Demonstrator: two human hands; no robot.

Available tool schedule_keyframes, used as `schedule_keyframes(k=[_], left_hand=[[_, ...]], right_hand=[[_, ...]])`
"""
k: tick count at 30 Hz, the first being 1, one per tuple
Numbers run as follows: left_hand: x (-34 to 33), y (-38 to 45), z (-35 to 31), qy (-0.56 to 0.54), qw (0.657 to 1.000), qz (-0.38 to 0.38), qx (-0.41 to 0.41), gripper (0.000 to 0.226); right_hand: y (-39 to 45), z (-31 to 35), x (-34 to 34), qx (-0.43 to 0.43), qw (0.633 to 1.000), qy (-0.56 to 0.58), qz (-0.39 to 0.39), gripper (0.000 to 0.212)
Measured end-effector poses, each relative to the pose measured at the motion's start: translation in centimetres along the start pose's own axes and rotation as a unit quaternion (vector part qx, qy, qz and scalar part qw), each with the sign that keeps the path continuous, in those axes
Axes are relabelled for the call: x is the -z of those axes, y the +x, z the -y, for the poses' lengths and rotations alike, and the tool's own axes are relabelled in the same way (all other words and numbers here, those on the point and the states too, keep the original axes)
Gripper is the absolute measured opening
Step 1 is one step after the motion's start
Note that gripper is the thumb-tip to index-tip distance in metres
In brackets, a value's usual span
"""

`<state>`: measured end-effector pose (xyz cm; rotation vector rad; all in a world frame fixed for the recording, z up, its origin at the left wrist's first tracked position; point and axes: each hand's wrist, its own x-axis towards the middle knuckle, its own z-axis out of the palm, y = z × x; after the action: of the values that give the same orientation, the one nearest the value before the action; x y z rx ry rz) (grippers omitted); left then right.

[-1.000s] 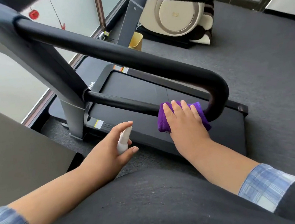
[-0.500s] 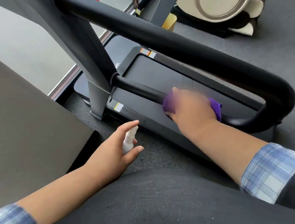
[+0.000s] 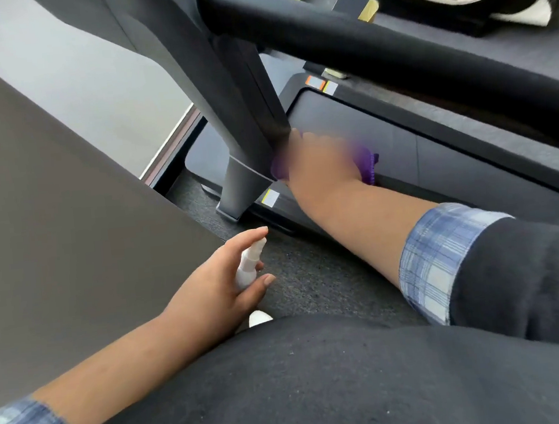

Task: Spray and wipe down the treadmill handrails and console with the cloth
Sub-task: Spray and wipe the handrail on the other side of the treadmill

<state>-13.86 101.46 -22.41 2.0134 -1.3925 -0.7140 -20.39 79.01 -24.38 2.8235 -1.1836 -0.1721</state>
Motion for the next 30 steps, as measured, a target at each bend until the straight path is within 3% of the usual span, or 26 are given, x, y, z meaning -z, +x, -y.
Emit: schedule_keyframes(k=[4, 9, 14, 24, 27, 30], left_hand=[[1.2, 1.1, 0.5, 0.005, 1.000, 0.019, -0.015, 0.074], [0.4, 4.1, -1.5, 0.020, 0.993, 0.066, -0.097, 0.082], [-2.1, 6.0, -4.6, 0.023, 0.978, 0.118, -0.171, 0.085], [-7.6, 6.9, -11.9, 0.048, 0.953, 0.148, -0.258, 0.079], [-9.3, 6.7, -13.8, 0.045, 0.951, 0.143, -0.272, 0.080], [-10.6, 6.3, -15.8, 0.032, 0.955, 0.117, -0.272, 0.070]], right_hand=[[-0.5, -0.1, 0.0, 0.006, 1.000, -0.022, -0.018, 0.049], [-4.1, -2.8, -0.3, 0.062, 0.997, -0.050, -0.019, 0.067], [-9.4, -7.3, -0.1, 0.042, 0.997, -0.063, -0.020, 0.072], [-19.0, -17.0, -1.3, 0.020, 0.998, -0.045, -0.037, 0.074], [-22.0, -19.8, -1.9, 0.051, 0.994, -0.012, -0.095, 0.068], [-25.1, -20.8, -0.8, 0.072, 0.966, 0.119, -0.219, 0.046]])
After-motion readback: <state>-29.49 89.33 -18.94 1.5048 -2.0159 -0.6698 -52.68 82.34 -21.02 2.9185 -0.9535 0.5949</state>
